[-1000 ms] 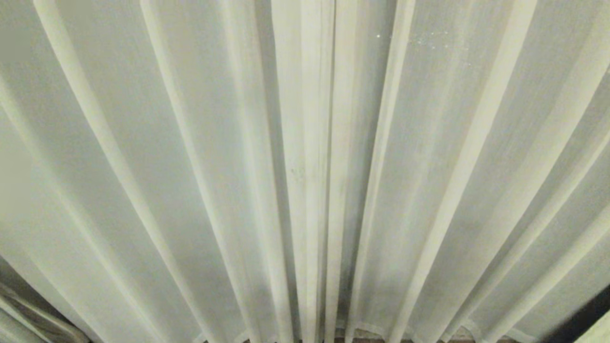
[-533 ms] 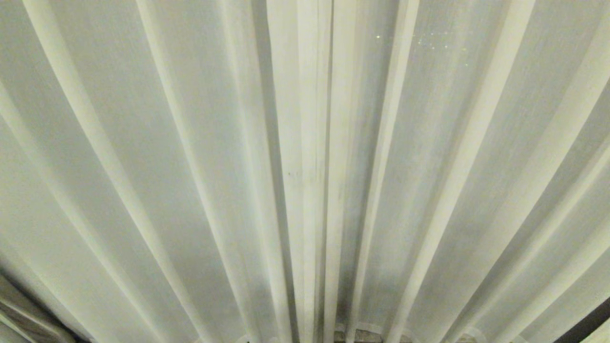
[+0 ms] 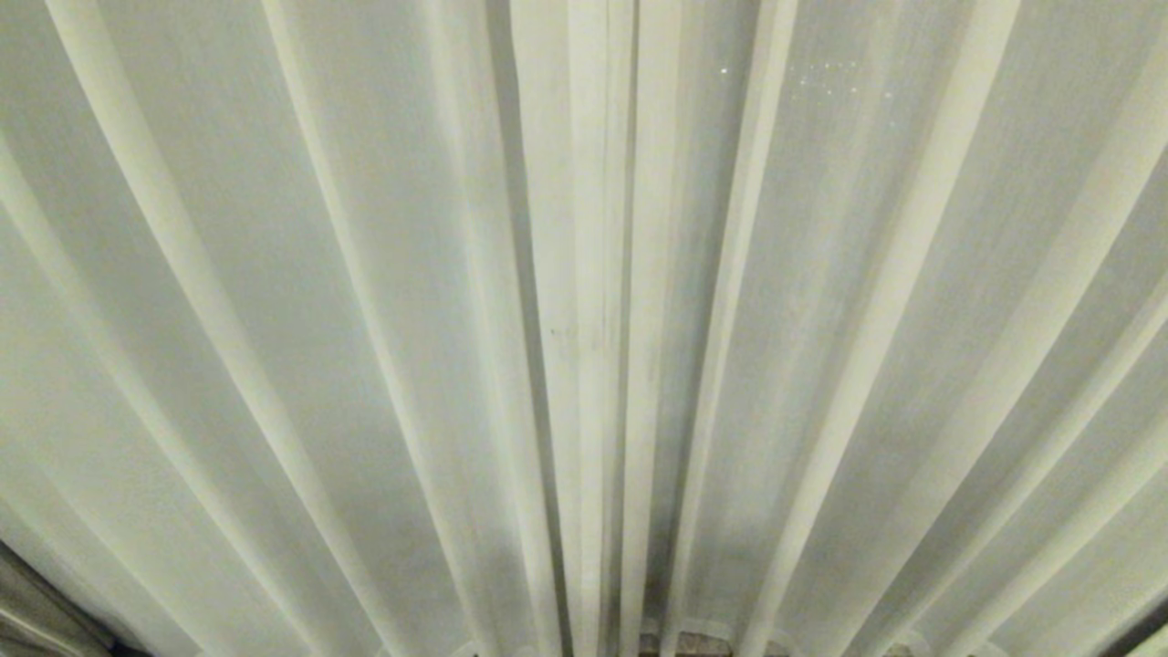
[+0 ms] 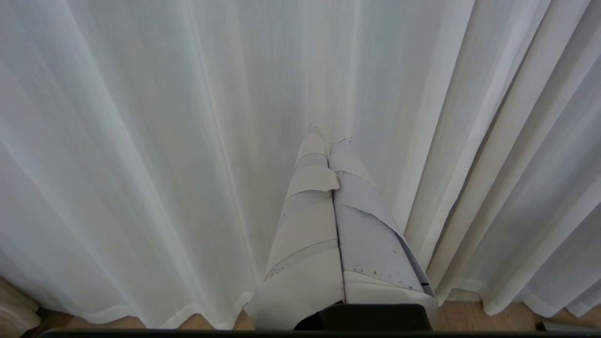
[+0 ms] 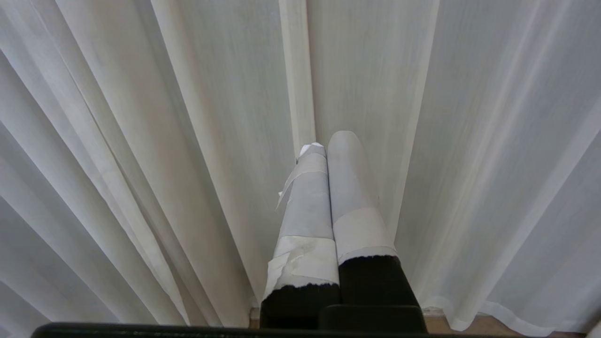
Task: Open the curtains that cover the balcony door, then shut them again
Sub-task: Pull the outer curtains open on both sides, then pull the inner curtains open on both sides
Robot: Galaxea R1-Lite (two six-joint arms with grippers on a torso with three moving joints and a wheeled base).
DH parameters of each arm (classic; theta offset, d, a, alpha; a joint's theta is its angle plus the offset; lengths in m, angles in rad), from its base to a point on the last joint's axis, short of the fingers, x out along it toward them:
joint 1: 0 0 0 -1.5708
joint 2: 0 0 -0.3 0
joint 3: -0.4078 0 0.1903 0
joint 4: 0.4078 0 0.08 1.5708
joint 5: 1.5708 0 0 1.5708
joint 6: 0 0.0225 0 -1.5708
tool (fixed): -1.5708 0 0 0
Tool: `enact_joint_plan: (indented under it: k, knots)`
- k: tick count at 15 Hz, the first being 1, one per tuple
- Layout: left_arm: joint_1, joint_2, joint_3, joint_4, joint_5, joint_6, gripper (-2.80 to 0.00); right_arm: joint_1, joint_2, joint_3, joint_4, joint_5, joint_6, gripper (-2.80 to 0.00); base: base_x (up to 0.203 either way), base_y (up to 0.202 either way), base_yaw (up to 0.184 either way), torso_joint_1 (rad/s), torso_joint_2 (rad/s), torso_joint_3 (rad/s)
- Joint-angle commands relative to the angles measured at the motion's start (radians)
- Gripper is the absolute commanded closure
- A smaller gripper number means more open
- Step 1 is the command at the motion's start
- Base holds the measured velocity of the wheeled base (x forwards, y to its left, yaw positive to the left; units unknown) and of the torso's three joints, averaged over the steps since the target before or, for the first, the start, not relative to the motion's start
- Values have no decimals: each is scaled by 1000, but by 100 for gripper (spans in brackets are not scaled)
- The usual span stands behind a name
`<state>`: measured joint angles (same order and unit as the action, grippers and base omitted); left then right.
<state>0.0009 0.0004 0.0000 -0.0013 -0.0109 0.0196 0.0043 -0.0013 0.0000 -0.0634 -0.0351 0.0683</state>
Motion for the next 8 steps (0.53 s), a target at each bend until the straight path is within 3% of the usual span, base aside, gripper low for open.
enact_joint_plan:
  k: [1, 8]
  knots:
    - [1, 0, 0, 0, 0, 0, 0, 0, 1, 0, -1, 0, 1, 0, 0, 0, 0, 0, 0, 0]
    - [1, 0, 0, 0, -1, 3, 0, 0, 1, 0, -1, 0, 1, 0, 0, 0, 0, 0, 0, 0]
